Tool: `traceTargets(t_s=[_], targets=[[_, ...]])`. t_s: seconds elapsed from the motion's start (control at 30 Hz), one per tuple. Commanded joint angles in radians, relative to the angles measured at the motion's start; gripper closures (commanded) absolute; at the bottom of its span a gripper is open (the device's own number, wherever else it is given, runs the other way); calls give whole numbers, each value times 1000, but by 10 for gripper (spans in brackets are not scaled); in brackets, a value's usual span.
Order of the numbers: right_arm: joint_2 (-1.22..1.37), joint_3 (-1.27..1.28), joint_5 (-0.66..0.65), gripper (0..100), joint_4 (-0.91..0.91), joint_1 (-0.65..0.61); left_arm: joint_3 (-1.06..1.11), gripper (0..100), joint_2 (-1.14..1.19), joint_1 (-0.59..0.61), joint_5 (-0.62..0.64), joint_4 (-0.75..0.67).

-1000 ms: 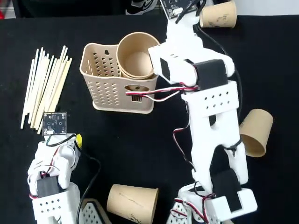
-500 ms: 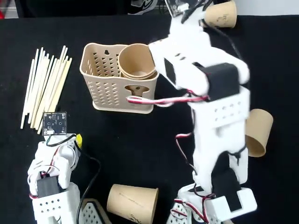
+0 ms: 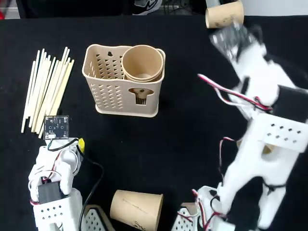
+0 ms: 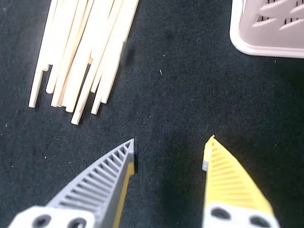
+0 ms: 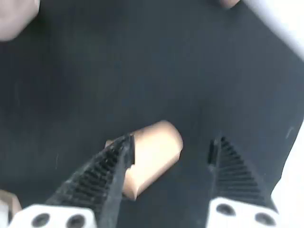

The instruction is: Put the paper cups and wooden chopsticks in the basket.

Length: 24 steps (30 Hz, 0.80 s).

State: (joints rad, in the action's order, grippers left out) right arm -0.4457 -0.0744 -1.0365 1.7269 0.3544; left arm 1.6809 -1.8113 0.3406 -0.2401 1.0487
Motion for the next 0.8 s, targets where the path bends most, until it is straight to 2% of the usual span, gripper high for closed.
traceTargets(t_s=[0.0,0.13,0.33,0.53,0.7,0.77], targets=[[-179,282,-253,733,-81,147,18,762,-8,-13,-8,-14],[-407,630,-419,731,-299,250,18,762,-8,-13,-8,-11],[-616,1055,-463,730,-603,336,18,762,-8,-13,-8,-9],[-621,1282,-519,730,-858,399,18,762,-8,-13,-8,-9],[-621,1391,-516,733,-1010,399,18,762,-8,-13,-8,-9],[-621,1445,-512,739,-1128,396,18,762,-8,-13,-8,-9]])
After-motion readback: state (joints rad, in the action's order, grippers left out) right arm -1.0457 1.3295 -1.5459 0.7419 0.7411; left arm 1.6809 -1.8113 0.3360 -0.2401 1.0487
